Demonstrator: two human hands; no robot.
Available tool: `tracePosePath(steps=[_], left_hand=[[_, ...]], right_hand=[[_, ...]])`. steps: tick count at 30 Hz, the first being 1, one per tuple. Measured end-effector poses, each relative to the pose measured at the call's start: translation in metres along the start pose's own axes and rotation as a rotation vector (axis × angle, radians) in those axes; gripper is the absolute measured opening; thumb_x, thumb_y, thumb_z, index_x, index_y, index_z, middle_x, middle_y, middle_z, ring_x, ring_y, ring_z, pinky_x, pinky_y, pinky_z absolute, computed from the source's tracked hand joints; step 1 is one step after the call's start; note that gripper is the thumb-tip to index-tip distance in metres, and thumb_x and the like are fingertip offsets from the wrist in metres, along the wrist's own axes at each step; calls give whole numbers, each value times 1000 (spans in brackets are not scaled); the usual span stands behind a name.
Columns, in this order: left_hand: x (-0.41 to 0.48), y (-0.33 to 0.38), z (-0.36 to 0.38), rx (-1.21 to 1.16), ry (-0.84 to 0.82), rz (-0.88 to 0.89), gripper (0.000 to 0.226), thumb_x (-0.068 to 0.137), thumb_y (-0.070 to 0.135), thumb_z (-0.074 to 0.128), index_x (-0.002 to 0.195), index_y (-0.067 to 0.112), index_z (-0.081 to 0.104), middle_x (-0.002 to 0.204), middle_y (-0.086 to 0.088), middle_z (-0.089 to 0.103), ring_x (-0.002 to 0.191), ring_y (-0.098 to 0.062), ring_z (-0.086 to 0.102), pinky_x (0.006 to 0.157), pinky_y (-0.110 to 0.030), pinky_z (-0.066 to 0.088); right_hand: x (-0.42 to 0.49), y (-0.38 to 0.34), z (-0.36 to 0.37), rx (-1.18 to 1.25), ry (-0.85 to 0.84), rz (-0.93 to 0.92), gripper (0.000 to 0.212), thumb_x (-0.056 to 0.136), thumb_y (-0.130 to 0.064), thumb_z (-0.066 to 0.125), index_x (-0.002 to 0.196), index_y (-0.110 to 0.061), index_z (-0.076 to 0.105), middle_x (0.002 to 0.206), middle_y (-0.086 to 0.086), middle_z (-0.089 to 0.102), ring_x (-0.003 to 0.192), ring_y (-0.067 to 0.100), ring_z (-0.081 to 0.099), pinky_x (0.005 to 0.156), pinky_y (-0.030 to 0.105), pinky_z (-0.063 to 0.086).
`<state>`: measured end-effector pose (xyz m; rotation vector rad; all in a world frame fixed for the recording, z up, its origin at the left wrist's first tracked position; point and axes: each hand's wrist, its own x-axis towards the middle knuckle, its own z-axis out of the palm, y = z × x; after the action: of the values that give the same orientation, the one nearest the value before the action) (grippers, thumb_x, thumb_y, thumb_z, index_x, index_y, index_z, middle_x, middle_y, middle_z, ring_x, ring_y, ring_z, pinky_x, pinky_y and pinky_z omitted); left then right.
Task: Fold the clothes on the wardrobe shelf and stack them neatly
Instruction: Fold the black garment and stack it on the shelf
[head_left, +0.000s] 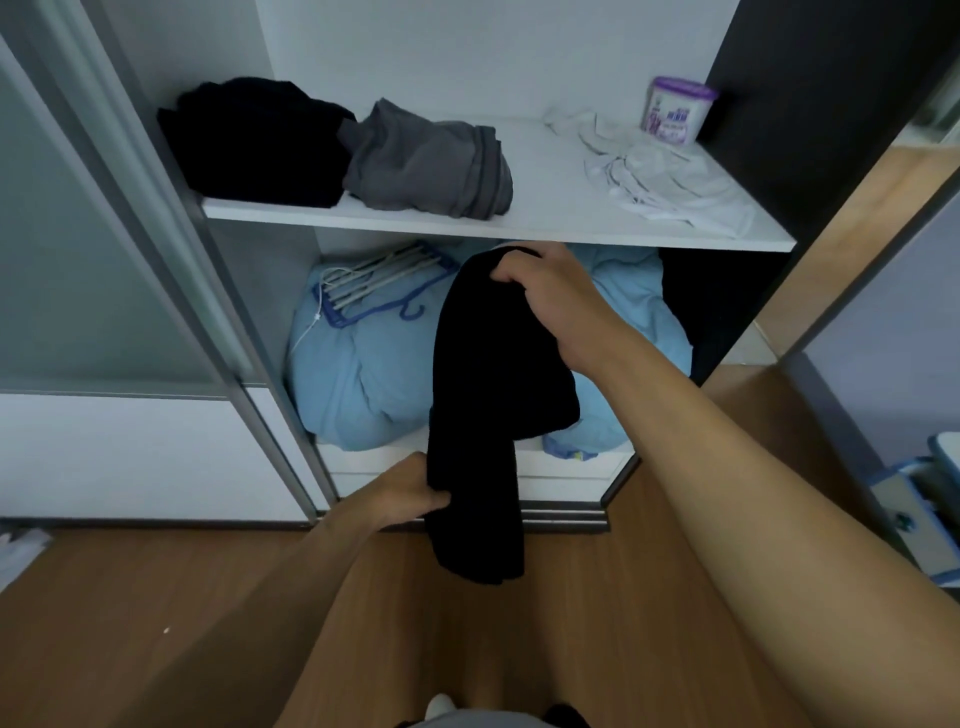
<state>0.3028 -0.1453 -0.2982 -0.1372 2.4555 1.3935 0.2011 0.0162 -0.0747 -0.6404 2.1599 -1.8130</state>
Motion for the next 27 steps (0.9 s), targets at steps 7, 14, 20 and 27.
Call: tracePosePath(steps=[7,14,20,27], left_hand=[[4,2,-13,122,-18,-102,32,87,5,67,77,31,51,84,2,61,82,-16,59,79,-36,48],[-20,-44,-72,-59,543,-334,36,89,-3,59,60,16,67,62,-5,66,64,-19,64,60,-21,45],[-27,-50,-109,-136,891,-443,19,86,0,61,92,9,77,101,-18,74,97,-33,70,98,-37,53],[-37,-48,-120,-179,947,-450,33,82,0,48,101,5,74,99,-14,72,92,-31,67,86,-35,53]], right_hand=[[2,-8,-13,-200,-117,-14,26,77,-16,51,83,8,59,67,5,50,61,17,48,56,24,35],[1,17,-36,-509,-272,135,17,73,-18,57,63,-20,71,54,-14,60,49,2,54,50,14,41],[-2,57,-14,-697,-439,193,27,84,-1,52,73,-14,72,57,-11,62,52,2,55,55,17,43],[-9,55,11,-423,-427,281,44,82,-53,65,53,-21,58,51,-10,57,45,7,55,51,24,41]])
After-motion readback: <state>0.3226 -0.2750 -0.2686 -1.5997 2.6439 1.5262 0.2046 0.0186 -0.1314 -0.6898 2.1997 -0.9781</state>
